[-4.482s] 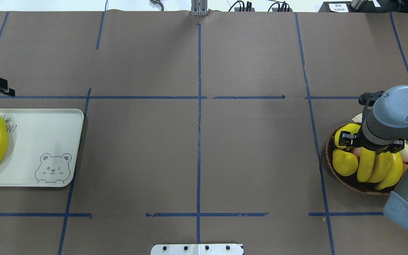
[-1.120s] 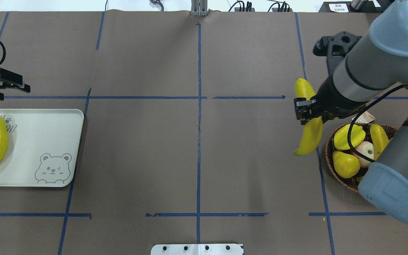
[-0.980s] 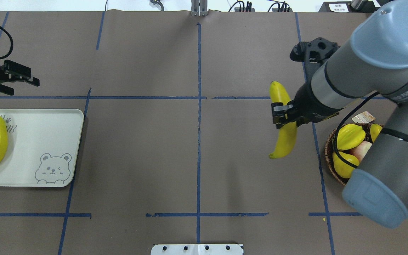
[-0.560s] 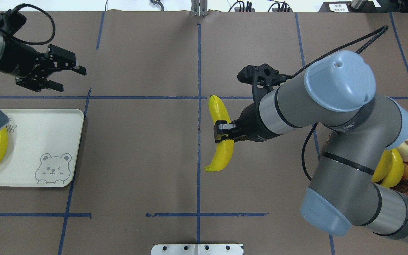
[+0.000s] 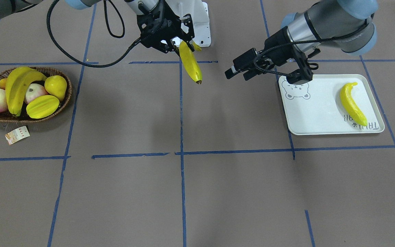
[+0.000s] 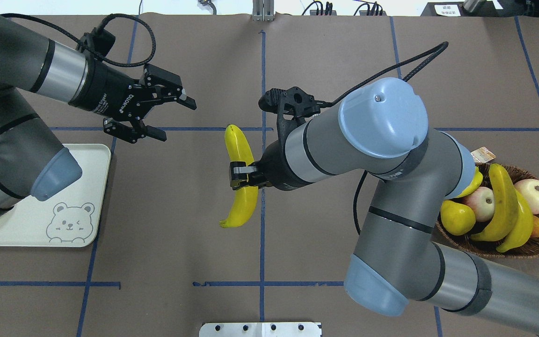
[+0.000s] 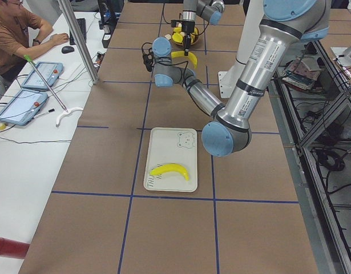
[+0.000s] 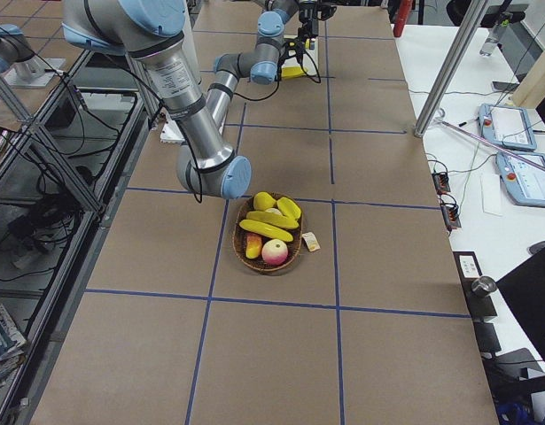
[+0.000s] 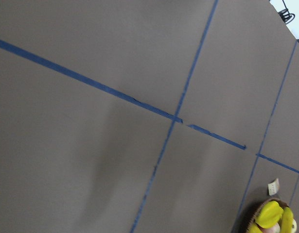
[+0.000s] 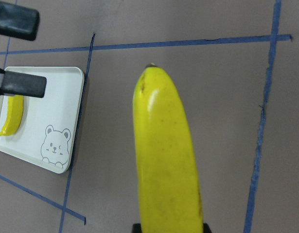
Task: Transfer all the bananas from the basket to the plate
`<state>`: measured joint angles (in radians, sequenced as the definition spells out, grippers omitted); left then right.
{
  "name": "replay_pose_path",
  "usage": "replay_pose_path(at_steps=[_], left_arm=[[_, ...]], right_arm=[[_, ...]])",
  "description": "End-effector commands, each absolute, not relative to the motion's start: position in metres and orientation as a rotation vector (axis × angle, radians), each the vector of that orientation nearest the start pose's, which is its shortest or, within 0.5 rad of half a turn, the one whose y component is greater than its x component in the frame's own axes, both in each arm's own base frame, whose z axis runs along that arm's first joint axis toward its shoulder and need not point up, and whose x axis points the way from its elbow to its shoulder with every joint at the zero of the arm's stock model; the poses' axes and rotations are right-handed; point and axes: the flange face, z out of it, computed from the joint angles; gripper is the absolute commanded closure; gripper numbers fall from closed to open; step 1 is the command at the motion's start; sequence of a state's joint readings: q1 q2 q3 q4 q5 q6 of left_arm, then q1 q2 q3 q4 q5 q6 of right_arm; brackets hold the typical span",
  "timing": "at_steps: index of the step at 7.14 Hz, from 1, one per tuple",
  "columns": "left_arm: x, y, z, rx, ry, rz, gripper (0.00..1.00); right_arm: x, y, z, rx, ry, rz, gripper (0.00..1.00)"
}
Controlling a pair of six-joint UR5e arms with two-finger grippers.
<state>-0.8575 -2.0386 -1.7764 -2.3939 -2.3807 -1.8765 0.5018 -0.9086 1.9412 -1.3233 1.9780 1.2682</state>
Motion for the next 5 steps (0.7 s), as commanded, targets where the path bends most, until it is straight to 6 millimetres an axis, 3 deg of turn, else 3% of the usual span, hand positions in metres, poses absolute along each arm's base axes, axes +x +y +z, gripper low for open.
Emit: replay_pose_path(at_steps=[1,3,5], left_arm=[[0.344,-0.465,0.185,-0.262,1.525,-0.301,0.01],[0.371,-0.447,0.179,-0.264,1.532,-0.285,0.01],[0.384,-0.436,0.172,-0.268,1.541,-0.264,0.02]], right_arm=[[-0.467,-0.361,0.078,0.187,-1.306,-0.093,1.0],[-0.468,-0.36,0.07,0.192,-1.317,-0.097,0.99],[-0.469,-0.362,0.07,0.193,-1.315,-0.094,0.99]])
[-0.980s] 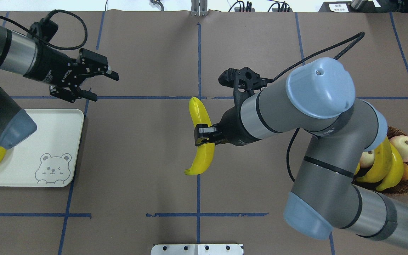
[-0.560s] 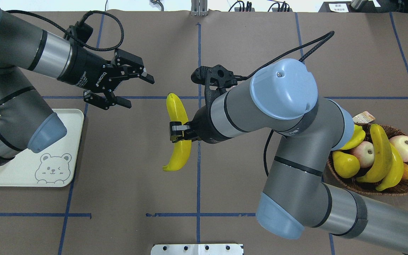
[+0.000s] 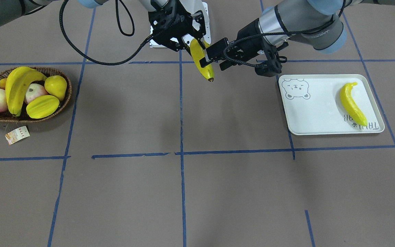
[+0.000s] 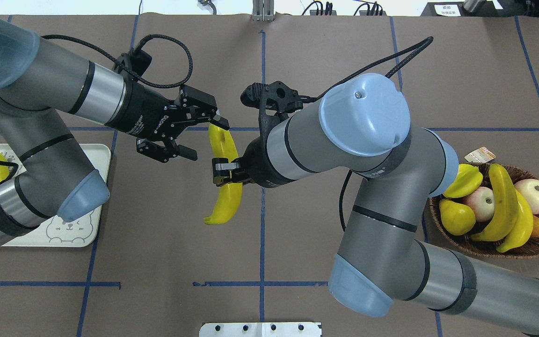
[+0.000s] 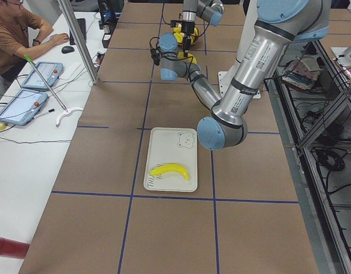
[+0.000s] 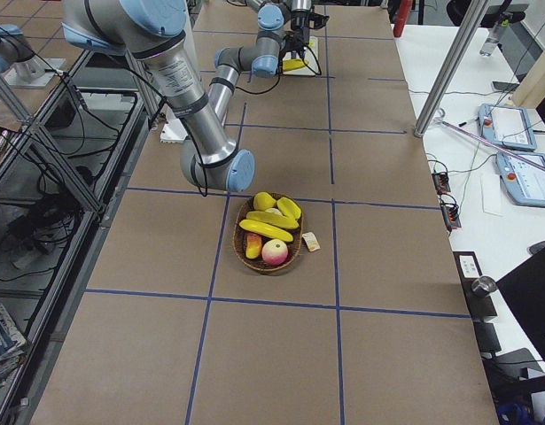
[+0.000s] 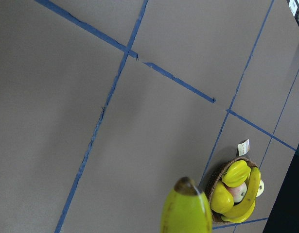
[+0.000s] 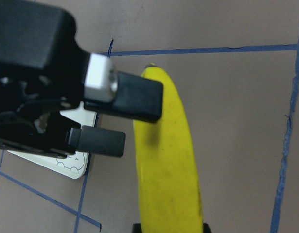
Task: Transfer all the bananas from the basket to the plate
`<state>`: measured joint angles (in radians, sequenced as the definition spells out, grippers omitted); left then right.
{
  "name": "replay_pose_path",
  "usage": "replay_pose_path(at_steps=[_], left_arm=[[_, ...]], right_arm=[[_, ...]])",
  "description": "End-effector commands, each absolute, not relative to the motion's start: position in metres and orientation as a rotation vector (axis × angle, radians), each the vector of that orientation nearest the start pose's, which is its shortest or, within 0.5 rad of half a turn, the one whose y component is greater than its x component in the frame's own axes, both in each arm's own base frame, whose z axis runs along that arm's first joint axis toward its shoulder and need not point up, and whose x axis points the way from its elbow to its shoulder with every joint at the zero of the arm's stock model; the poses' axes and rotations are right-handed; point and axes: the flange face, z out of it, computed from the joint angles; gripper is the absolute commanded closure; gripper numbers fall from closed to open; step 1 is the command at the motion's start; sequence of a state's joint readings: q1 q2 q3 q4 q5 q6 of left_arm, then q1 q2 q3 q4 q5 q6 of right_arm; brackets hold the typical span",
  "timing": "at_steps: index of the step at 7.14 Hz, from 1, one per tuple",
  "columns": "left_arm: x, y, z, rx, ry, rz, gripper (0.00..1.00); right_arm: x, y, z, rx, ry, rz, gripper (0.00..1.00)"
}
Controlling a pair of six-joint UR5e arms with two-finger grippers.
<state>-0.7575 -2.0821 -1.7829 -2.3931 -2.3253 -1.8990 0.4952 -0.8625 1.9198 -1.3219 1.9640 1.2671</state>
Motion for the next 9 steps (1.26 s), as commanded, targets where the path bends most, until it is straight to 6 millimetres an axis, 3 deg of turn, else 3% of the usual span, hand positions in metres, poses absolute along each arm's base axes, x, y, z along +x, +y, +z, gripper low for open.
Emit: replay_pose_path(at_steps=[1,2,3,4,5,6,7,9], left_arm=[[0.394,-0.428,0.1719,-0.279,1.538,-0.25,0.06],[0.3954,-0.4269,0.1719,-0.281,1.538,-0.248,0.09],[0.3953,-0.4268,0.1727,-0.28,1.538,-0.247,0.47],[0.3947,-0.426,0.1738,-0.275,1.539,-0.238,0.93],[0.3925,-0.425,0.1754,-0.27,1.541,-0.229,1.0],[0.3918,-0.4252,0.1771,-0.242,1.542,-0.2,1.0],[0.3919,-0.4253,0.1781,-0.241,1.54,-0.199,1.0],[0.3924,-0.4259,0.1797,-0.242,1.536,-0.203,1.0]], right_arm=[[-0.4704,-0.3614,0.0685,0.192,-1.316,-0.095,0.99],[-0.4699,-0.362,0.0685,0.192,-1.316,-0.095,0.99],[-0.4699,-0.361,0.0687,0.192,-1.317,-0.097,0.99],[-0.4694,-0.3605,0.0682,0.189,-1.319,-0.096,0.99],[-0.4683,-0.3609,0.0678,0.192,-1.32,-0.096,0.95],[-0.4683,-0.3609,0.0678,0.19,-1.32,-0.093,0.41],[-0.4665,-0.36,0.0662,0.191,-1.326,-0.092,0.0],[-0.4636,-0.3584,0.0637,0.186,-1.335,-0.083,0.0]])
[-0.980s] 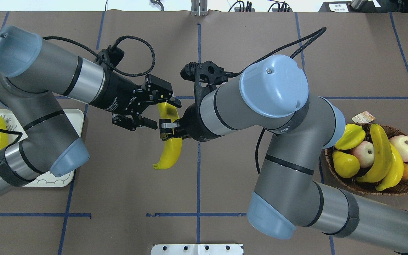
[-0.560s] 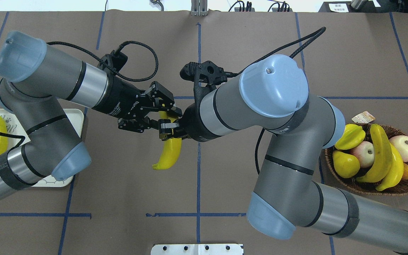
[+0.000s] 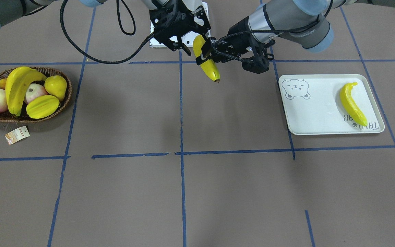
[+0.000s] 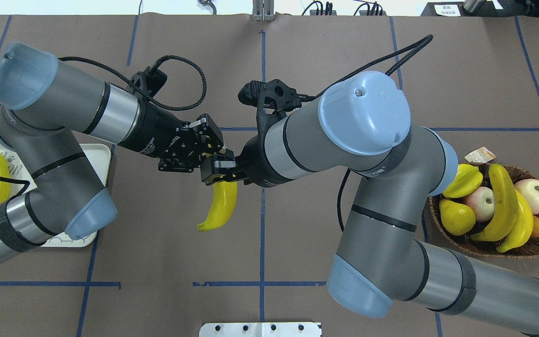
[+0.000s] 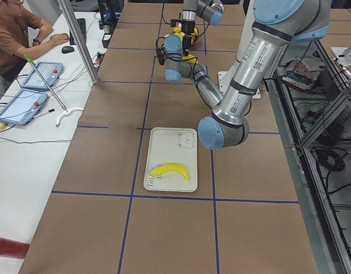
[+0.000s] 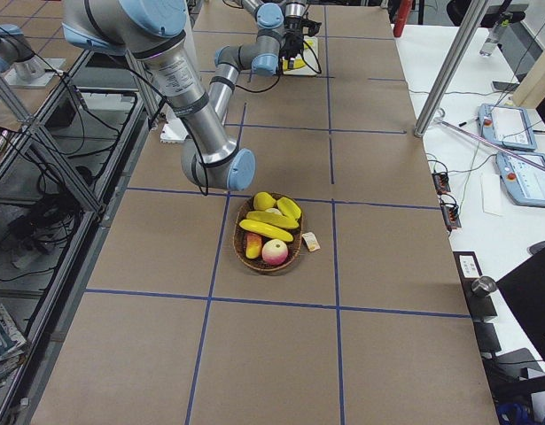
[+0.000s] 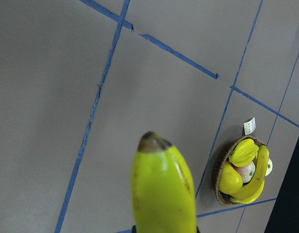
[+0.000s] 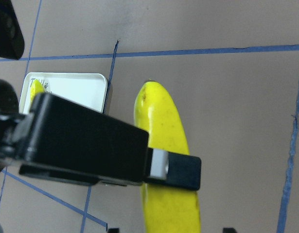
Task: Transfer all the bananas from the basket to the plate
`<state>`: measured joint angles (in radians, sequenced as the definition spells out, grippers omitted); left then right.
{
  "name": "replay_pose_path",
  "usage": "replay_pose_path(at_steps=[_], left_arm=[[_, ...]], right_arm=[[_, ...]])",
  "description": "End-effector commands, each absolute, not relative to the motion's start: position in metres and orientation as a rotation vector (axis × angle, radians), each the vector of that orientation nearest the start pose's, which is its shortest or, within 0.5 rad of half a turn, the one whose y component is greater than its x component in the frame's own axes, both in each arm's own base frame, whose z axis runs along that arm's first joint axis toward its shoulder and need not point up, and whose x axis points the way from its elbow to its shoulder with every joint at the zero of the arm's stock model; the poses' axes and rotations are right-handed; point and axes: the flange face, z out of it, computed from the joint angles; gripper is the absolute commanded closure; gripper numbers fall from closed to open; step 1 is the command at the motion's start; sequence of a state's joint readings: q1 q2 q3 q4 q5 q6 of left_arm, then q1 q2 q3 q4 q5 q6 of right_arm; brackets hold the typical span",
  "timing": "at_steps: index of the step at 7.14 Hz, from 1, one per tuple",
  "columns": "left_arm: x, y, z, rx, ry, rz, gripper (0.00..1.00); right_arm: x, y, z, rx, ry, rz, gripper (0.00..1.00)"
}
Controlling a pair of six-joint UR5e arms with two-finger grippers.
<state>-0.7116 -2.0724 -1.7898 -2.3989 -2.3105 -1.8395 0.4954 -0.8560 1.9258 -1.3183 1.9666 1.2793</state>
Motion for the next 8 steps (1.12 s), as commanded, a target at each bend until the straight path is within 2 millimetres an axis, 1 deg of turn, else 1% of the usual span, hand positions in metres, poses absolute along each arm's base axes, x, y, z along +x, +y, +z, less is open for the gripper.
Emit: replay_pose_path(at_steps=[1,2,3,4,5,6,7,8], left_arm=[[0.388,-0.433,0.182,-0.24,1.521,-0.228,1.0],[0.37,-0.454,0.208,-0.251,1.449,-0.317,1.0],[0.345,-0.471,0.248,-0.258,1.375,-0.381,1.0],[0.322,-0.48,0.286,-0.212,1.313,-0.354,1.0],[0.291,-0.477,0.353,-0.165,1.227,-0.339,1.0],[0.268,-0.466,0.414,-0.15,1.148,-0.333,1.0],[0.237,-0.452,0.468,-0.126,1.077,-0.327,1.0],[0.218,-0.44,0.506,-0.083,1.008,-0.323,1.0]], right_arm=[[-0.457,-0.355,0.059,0.181,-1.35,-0.073,0.0],[-0.451,-0.352,0.056,0.177,-1.356,-0.063,0.0],[-0.434,-0.361,0.061,0.196,-1.35,-0.039,0.0],[-0.418,-0.371,0.082,0.204,-1.324,-0.008,0.0],[-0.404,-0.386,0.105,0.211,-1.289,0.029,0.0],[-0.393,-0.398,0.121,0.217,-1.26,0.062,0.0],[-0.381,-0.409,0.138,0.22,-1.233,0.084,0.0],[-0.376,-0.414,0.144,0.222,-1.224,0.096,0.0]])
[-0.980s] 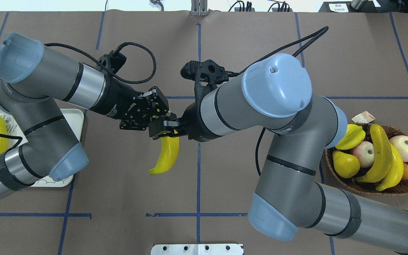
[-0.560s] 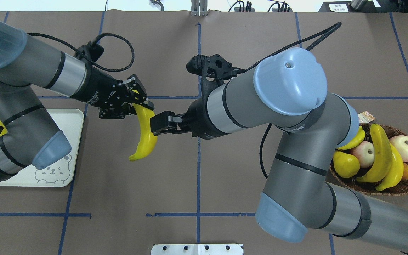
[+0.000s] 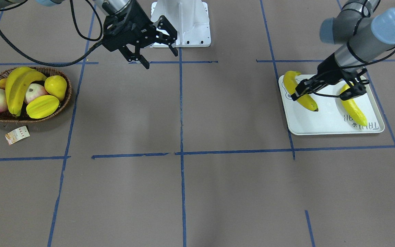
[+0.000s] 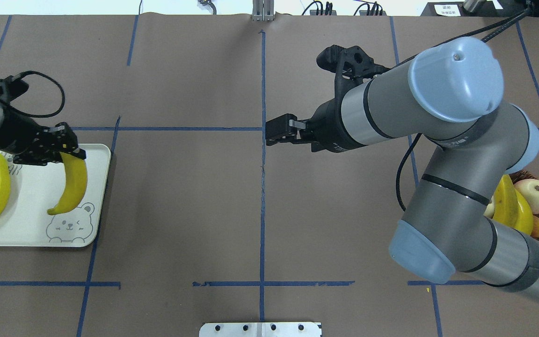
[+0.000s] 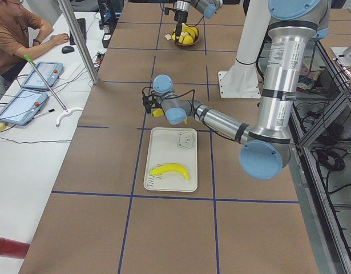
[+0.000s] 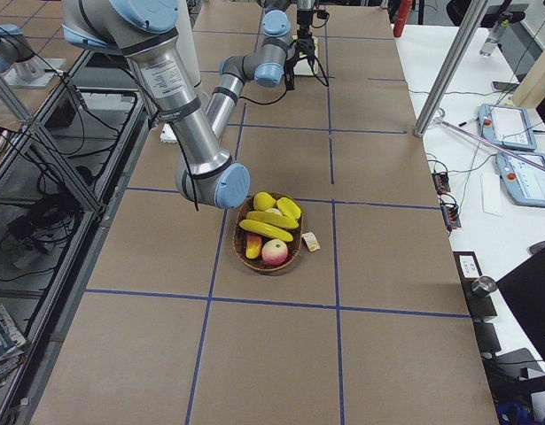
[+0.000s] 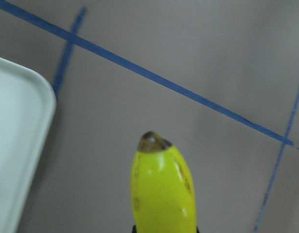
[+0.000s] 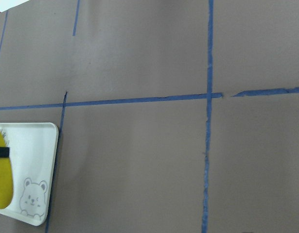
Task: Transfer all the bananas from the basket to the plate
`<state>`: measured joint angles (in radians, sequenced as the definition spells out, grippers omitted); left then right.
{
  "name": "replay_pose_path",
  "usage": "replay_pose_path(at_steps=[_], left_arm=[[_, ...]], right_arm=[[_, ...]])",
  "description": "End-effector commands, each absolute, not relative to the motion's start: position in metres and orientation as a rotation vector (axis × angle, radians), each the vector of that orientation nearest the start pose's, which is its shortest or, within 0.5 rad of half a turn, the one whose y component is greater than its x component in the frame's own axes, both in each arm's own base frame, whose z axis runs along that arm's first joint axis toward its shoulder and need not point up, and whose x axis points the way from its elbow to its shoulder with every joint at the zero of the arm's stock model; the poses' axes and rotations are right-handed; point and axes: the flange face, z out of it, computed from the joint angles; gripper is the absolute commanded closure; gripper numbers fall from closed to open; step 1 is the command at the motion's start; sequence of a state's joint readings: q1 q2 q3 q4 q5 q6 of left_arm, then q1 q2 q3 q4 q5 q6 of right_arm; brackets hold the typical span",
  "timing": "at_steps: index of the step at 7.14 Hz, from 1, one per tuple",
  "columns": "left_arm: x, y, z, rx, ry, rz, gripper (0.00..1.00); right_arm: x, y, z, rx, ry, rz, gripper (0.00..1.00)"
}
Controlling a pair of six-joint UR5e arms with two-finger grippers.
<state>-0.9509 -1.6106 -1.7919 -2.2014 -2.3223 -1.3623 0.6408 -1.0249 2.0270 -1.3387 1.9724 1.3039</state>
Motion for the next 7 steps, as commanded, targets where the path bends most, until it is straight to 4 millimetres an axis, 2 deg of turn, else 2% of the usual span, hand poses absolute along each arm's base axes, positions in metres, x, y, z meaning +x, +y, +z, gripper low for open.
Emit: replay_pose_path(at_steps=[1,2,4,5,6,7], left_arm=[[0.211,-0.436,0.533,-0.061,0.954,-0.318,1.0],[0.21,-0.439,0.544,-0.047,0.924,-0.334,1.0],[0.213,-0.447,0.587,-0.006,0.838,-0.278,1.0],[0.213,-0.446,0.599,-0.008,0.815,-0.281,0.87],[0.21,-0.445,0.602,0.0,0.809,-0.285,0.03],[0.206,-0.446,0.593,0.04,0.814,-0.256,0.0]], right_arm=[[-0.374,-0.415,0.144,0.225,-1.224,0.1,0.0],[-0.373,-0.417,0.147,0.228,-1.217,0.107,0.0],[-0.373,-0.418,0.153,0.227,-1.206,0.114,0.0],[-0.373,-0.418,0.153,0.228,-1.206,0.115,0.0],[-0.372,-0.42,0.153,0.229,-1.204,0.118,0.0],[-0.367,-0.424,0.154,0.231,-1.203,0.126,0.0]])
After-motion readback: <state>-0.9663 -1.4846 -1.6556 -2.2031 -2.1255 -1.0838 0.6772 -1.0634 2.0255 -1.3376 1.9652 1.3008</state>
